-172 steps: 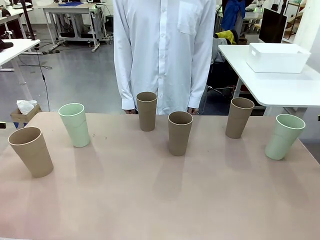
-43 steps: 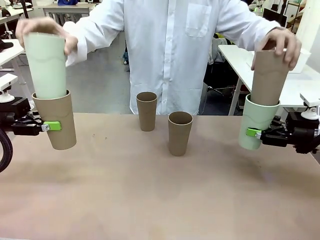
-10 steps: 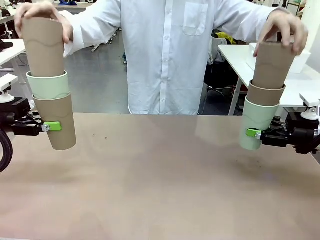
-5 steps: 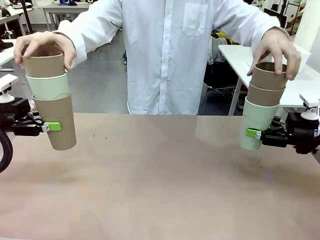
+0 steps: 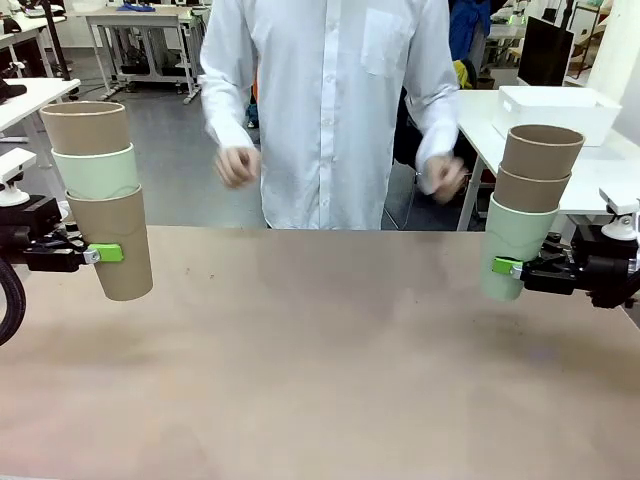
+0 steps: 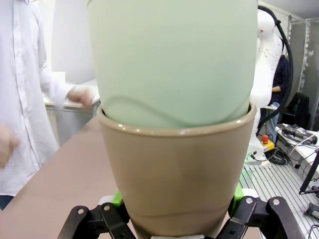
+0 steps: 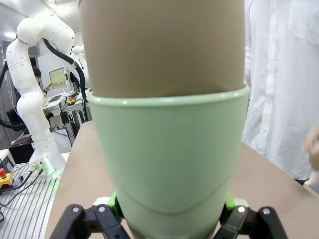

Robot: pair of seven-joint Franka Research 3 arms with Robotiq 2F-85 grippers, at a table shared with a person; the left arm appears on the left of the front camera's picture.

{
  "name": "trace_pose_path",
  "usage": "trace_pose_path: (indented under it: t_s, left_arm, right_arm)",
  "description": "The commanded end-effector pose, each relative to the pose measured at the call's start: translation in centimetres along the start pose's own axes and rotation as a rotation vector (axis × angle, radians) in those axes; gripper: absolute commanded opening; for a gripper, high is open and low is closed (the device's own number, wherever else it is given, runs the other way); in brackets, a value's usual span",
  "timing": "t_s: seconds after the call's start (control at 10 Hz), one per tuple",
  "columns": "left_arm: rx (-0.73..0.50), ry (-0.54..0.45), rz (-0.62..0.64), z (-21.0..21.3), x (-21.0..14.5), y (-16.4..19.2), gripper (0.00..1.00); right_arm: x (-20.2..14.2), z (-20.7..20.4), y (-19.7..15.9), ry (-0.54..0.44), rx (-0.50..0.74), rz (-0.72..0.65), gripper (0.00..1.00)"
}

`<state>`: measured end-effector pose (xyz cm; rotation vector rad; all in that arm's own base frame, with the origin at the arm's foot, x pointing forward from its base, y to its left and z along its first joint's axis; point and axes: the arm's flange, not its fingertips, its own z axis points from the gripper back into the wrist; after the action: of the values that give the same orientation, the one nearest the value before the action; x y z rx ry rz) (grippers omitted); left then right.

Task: Stack the cups and store them in the basket.
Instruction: Place the stack of Reusable plastic cups into the Pantry Basket.

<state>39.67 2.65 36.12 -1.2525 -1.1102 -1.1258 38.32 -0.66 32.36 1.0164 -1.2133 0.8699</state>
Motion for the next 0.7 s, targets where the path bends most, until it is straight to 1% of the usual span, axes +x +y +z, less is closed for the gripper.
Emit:
trace_pose_path:
  t_s: [0.0,0.6]
  left_arm:
    - [-0.006,-0.01,-0.002,-0.1,0.36,-0.08,0.86]
    - [-0.006,-0.01,-0.002,-0.1,0.36,-0.08,0.86]
  right_arm:
    - [0.36,-0.01,0.02,-0.005,-0.002,0.008,0.83]
    - [0.36,-0.01,0.02,-0.005,-0.002,0.008,0.83]
